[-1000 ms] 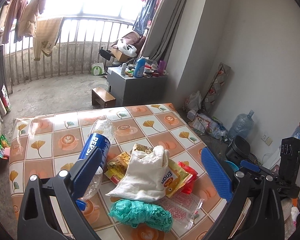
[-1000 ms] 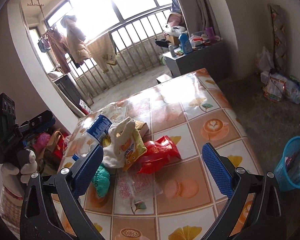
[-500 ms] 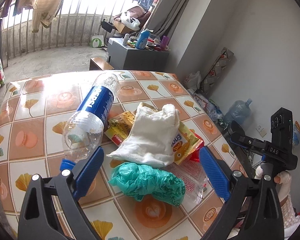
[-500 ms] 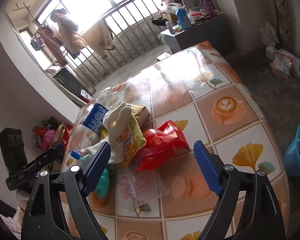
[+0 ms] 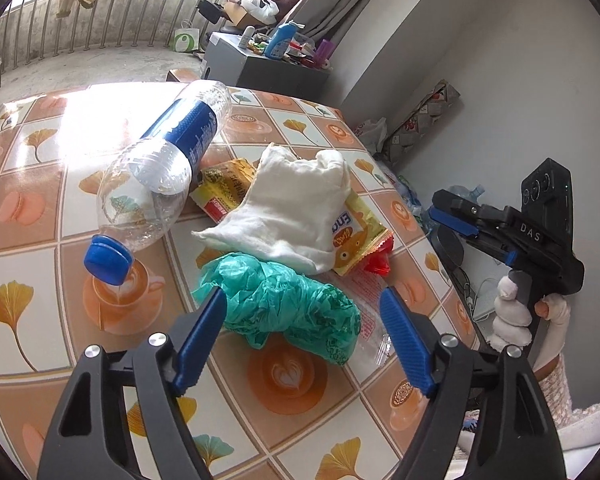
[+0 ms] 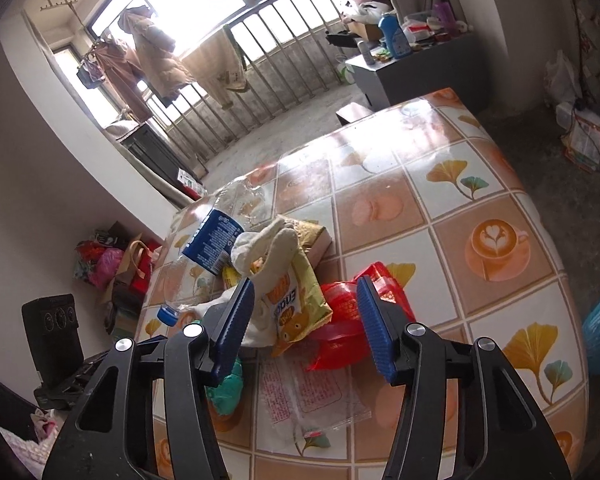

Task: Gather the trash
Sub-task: 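Move the right tool to the white cloth while the left tool approaches the green plastic bag, then close the right tool on the white cloth while the left tool grasps the green bag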

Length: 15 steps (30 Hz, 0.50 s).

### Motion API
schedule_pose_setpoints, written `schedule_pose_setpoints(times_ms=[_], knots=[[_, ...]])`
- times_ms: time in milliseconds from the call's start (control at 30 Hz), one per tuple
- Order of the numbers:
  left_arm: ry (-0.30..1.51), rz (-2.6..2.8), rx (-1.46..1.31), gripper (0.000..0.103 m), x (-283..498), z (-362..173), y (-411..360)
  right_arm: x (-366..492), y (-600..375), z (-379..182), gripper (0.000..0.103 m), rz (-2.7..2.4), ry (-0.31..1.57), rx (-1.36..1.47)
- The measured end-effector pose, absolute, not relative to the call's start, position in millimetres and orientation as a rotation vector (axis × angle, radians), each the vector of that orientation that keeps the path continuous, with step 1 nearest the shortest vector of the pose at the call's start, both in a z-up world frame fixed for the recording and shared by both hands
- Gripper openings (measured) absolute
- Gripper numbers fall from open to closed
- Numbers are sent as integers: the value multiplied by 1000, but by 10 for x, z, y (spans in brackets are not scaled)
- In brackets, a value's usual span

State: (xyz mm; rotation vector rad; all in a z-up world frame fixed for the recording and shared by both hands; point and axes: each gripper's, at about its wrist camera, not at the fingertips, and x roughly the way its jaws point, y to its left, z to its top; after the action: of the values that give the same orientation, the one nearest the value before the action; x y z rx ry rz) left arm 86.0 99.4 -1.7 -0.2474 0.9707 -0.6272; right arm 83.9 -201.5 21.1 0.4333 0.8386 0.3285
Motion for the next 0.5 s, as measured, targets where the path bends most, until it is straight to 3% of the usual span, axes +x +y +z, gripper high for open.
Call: schedule_pose_setpoints(times_ms=[200,467,500], knots=[[974,-640,-267,75,847,-27,1011,1125,-1622,148,44,420,903,397],[999,-673,-250,74,824,-47,937,1442,-1362,-74,44,412,1000,408],[1002,-680,-244,74,816,-45,917,1459,-1348,-101,37,411,1007,404]])
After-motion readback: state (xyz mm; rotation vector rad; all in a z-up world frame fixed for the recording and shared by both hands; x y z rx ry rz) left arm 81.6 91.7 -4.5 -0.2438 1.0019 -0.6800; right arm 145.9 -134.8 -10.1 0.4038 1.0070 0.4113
